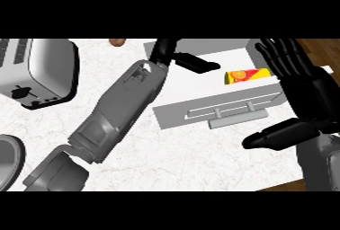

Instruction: Pick up the cup, place it into the drawer and close the drawer

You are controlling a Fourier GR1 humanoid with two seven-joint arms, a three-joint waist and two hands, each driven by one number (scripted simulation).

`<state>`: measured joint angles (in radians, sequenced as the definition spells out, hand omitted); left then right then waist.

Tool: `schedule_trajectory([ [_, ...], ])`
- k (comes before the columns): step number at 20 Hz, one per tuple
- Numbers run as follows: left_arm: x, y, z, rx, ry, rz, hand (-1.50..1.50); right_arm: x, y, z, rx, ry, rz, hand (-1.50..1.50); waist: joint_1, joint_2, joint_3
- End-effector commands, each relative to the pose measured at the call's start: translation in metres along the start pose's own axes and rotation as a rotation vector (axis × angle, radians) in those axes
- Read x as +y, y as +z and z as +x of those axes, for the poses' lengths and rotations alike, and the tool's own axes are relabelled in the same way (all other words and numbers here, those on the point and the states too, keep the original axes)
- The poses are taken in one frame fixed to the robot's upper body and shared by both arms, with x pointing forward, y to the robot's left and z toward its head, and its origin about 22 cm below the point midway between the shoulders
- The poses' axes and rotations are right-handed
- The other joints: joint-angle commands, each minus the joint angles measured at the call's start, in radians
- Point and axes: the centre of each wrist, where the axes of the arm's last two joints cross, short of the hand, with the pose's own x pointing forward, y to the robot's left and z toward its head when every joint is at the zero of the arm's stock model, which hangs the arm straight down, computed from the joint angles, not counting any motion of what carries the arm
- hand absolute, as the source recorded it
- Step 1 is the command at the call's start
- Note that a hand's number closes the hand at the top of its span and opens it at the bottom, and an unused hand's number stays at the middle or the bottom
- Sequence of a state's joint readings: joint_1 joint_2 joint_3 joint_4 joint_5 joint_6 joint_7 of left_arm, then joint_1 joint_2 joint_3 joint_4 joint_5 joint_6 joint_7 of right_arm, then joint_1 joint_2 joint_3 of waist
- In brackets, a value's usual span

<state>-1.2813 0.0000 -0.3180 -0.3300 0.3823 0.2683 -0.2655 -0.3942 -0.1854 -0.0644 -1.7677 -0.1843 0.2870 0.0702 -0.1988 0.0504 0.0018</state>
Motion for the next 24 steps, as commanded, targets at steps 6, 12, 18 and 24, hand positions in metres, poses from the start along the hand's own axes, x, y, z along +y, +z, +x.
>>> schedule_trajectory([
  [6,-0.004,-0.005,0.025,-0.175,0.255,0.039,-1.5,0.032,-0.008,-0.007,0.026,-0.135,0.418,1.5,0.001,-0.006,-0.002],
  [12,0.002,0.003,-0.001,-0.194,0.266,0.132,-1.5,0.02,0.002,0.0,0.25,0.146,0.616,1.5,0.07,-0.024,-0.003],
  [18,0.001,0.001,0.005,-0.182,0.283,0.181,-1.5,0.032,0.018,-0.004,0.328,0.465,0.57,-1.5,0.124,-0.039,-0.001],
  [24,0.01,0.01,-0.016,-0.223,0.369,0.166,-1.5,0.038,0.044,-0.079,0.493,0.534,0.526,-1.5,0.198,-0.038,-0.001],
])
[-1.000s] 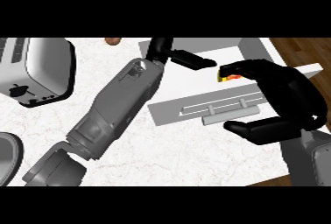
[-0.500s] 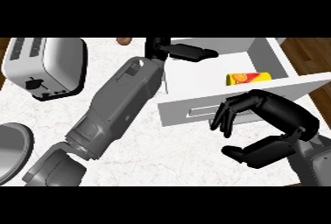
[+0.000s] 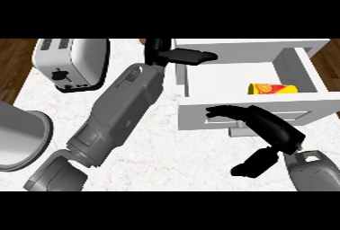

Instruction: Pick up the cup, place it into the drawer and close the drawer

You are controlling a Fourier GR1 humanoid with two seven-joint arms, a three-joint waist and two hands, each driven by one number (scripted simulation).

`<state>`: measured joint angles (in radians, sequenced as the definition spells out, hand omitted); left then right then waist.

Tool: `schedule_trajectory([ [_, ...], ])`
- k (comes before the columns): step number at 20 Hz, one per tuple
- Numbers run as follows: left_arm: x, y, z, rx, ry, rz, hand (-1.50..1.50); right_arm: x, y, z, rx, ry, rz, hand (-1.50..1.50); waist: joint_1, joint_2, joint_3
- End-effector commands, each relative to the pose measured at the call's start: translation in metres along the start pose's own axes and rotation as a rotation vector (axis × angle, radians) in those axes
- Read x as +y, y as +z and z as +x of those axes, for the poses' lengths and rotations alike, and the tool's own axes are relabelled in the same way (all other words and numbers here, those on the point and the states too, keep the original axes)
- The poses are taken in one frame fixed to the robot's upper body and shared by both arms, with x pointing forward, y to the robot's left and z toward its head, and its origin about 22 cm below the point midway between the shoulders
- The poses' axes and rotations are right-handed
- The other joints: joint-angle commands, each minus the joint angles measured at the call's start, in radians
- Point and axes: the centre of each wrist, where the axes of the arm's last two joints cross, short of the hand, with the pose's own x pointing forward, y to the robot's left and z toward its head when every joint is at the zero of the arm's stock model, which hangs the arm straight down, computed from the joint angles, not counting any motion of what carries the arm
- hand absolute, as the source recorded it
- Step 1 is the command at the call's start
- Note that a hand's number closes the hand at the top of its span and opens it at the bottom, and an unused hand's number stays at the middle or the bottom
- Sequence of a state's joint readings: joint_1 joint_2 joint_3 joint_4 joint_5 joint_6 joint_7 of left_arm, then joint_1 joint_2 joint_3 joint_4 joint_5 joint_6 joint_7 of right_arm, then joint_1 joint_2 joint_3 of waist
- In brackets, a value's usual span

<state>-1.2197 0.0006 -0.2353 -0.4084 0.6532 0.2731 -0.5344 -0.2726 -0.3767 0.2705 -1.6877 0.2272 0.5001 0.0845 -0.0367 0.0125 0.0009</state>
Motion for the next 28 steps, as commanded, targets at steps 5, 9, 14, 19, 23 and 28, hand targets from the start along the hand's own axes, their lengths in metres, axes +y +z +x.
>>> schedule_trajectory([
  [5,0.033,0.014,-0.013,-0.026,0.058,0.007,-1.5,0.044,-0.04,-0.066,0.165,0.128,0.12,-1.5,0.074,-0.004,0.0],
  [9,0.043,0.019,-0.012,-0.034,0.07,0.014,-1.5,0.049,-0.064,-0.097,0.24,0.126,0.102,1.5,0.112,-0.005,0.001],
  [14,0.054,0.027,-0.013,-0.03,0.093,0.001,-1.5,-0.005,-0.068,-0.121,0.186,0.076,-0.041,1.5,0.143,0.002,0.004],
  [19,0.108,0.028,-0.002,-0.023,0.076,0.018,-1.5,-0.054,-0.064,-0.126,0.164,0.066,-0.203,1.5,0.161,0.016,0.004],
  [23,0.095,0.047,-0.019,0.002,0.096,-0.025,-1.5,-0.095,-0.068,-0.114,0.172,0.043,-0.309,1.5,0.193,0.02,0.005],
  [28,0.117,0.049,-0.014,0.009,0.098,-0.03,-1.5,-0.123,-0.057,-0.109,0.194,0.023,-0.392,1.5,0.219,0.027,0.005],
])
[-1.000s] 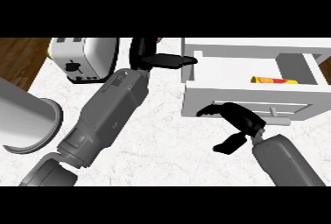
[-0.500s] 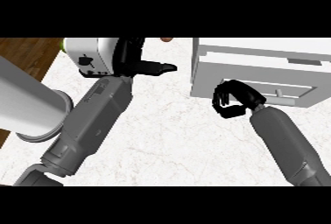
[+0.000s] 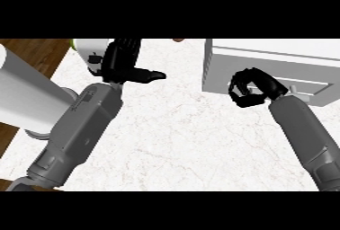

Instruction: Pick up the cup, place it into the drawer and close the drawer

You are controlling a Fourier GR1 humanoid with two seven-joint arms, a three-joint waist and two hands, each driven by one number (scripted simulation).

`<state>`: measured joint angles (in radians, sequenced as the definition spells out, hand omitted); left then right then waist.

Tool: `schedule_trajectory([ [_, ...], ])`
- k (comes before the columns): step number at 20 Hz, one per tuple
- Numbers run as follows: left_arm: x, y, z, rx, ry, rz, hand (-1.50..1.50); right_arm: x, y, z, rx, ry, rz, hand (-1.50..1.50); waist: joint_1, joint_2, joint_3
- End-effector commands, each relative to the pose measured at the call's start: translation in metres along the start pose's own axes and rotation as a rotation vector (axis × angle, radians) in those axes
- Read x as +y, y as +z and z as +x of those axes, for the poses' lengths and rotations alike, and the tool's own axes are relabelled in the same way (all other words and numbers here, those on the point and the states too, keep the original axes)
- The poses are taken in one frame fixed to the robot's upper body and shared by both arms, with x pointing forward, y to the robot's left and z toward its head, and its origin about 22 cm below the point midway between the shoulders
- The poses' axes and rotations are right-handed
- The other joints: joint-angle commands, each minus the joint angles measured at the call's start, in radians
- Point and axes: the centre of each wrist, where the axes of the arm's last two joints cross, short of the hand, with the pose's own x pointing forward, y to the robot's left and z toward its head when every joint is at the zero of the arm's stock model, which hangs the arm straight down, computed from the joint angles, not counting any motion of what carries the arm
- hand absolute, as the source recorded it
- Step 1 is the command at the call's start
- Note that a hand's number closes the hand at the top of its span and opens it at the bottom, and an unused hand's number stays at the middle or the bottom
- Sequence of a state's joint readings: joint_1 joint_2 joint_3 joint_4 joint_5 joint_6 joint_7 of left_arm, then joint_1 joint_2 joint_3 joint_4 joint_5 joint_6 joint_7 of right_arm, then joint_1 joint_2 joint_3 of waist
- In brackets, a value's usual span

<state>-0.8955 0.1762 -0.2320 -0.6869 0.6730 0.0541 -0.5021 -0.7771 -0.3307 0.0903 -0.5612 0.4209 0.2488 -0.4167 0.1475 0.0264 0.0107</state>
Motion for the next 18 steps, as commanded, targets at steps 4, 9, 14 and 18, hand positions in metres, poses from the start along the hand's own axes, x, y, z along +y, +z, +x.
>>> schedule_trajectory([
  [4,0.005,0.007,-0.001,0.011,0.017,-0.042,-1.5,-0.082,-0.004,0.036,0.009,0.026,-0.232,1.5,0.051,0.021,-0.006],
  [9,0.008,0.005,0.004,-0.002,0.019,-0.045,-1.5,-0.097,0.003,0.039,-0.006,0.016,-0.225,1.5,0.061,0.018,-0.007],
  [14,0.011,0.008,0.005,0.003,0.039,-0.062,-1.5,-0.105,0.013,0.035,-0.016,-0.022,-0.223,1.5,0.075,0.02,-0.007],
  [18,0.013,0.01,0.004,0.0,0.042,-0.063,-1.5,-0.112,0.018,0.036,-0.033,-0.032,-0.215,1.5,0.076,0.022,-0.007],
])
